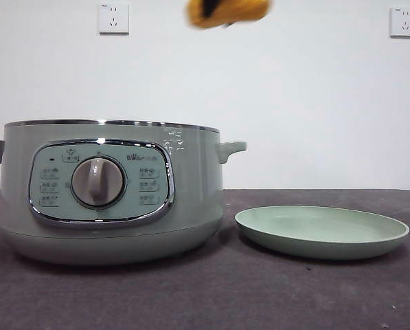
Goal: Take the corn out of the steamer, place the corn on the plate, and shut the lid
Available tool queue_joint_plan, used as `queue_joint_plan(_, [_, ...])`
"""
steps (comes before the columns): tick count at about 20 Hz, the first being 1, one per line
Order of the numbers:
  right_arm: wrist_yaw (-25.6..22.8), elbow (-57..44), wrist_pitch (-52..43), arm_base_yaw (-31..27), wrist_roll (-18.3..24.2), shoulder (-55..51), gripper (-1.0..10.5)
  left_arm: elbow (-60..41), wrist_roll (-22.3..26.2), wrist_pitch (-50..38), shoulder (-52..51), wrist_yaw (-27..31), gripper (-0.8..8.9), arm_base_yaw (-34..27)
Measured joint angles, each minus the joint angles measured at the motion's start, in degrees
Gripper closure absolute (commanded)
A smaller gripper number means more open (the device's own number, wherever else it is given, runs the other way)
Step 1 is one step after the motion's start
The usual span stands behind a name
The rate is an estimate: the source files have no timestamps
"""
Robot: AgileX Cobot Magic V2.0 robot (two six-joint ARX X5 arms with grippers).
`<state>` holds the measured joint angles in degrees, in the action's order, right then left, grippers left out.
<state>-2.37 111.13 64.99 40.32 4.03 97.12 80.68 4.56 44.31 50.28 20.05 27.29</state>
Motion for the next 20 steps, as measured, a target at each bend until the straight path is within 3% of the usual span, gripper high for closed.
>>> queue_joint_plan(5, [-0.8,0.0,11.9,-9.0,-2.6,-4.5,9.6,0.0,0.0,-3.0,5.1,-7.0,8.26,0.0])
queue_joint_plan(8, [-0.9,-4.7,10.0,-12.2,-3.7,-4.4,9.6,0.0,-0.1,-3.3,6.5,-9.5,8.26,0.0])
queue_joint_plan(12, [-0.8,-18.5,-0.5,-13.1,-5.0,-4.3,9.6,0.0,-0.1,-4.6,6.8,-10.2,8.26,0.0])
queue_joint_plan(20, [-0.8,-47.5,-34.9,-13.3,-7.0,-3.3,9.6,0.0,-0.1,-4.9,6.8,-10.2,8.26,0.0])
